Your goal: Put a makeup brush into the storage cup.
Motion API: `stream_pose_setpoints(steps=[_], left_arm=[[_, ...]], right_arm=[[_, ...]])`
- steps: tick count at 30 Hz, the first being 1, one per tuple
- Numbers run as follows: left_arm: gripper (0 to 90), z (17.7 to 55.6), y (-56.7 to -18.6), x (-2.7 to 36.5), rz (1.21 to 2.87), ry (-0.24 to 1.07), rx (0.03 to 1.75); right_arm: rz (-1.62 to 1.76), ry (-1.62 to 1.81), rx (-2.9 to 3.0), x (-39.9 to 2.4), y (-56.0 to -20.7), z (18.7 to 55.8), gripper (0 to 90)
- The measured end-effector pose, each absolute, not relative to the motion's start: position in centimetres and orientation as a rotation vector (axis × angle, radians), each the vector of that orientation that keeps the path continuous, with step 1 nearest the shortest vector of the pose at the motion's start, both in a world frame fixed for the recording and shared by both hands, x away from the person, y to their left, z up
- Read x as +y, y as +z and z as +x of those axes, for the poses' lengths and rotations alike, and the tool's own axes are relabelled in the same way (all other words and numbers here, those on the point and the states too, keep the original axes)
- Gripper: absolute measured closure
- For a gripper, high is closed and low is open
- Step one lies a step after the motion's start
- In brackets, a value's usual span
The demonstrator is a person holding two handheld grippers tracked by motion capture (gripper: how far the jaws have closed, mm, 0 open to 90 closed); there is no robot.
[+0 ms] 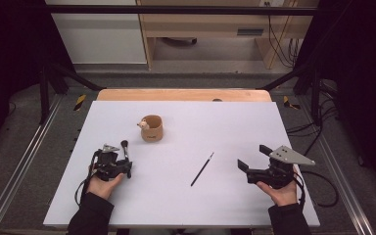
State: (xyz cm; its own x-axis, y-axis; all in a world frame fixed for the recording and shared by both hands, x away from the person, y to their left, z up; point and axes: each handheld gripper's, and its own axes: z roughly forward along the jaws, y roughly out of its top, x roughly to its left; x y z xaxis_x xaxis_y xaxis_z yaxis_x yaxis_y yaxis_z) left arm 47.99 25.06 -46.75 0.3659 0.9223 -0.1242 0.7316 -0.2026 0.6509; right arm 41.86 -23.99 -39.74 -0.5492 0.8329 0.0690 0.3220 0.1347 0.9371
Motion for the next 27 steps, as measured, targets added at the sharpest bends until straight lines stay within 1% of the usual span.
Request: stream_pose_setpoints(steps=[3, 12, 13, 15, 19, 23, 26, 27], left_arm=[[69.4, 47.97, -46.68, 25.17, 1.996, 0.385, 1.431], [73.8, 47.91, -46.53, 25.28, 1.993, 0.372, 1.429], [74.7, 47.33, -46.27, 24.65, 1.905, 0.406, 1.602], [75.2, 47.31, -46.26, 24.63, 1.897, 0.391, 1.607], [75.9, 47.31, -46.15, 24.86, 1.916, 0.410, 1.610], [75.2, 47.30, -46.19, 24.78, 1.921, 0.416, 1.607], [68.4, 47.38, -46.56, 24.48, 1.925, 0.435, 1.606], [67.9, 47.64, -46.65, 24.79, 1.978, 0.420, 1.510]], right_arm=[[1.104, 1.408, 1.950, -23.97, -39.80, 41.83, 6.1], [1.103, 1.409, 1.953, -24.03, -39.82, 41.83, 6.2], [1.101, 1.409, 1.954, -24.02, -39.82, 41.83, 6.2], [1.103, 1.408, 1.953, -24.04, -39.82, 41.83, 6.2], [1.103, 1.409, 1.952, -24.06, -39.81, 41.82, 6.2], [1.103, 1.408, 1.954, -24.04, -39.82, 41.83, 6.2], [1.103, 1.408, 1.954, -24.05, -39.86, 41.85, 6.2], [1.103, 1.408, 1.955, -24.06, -39.87, 41.86, 6.2]])
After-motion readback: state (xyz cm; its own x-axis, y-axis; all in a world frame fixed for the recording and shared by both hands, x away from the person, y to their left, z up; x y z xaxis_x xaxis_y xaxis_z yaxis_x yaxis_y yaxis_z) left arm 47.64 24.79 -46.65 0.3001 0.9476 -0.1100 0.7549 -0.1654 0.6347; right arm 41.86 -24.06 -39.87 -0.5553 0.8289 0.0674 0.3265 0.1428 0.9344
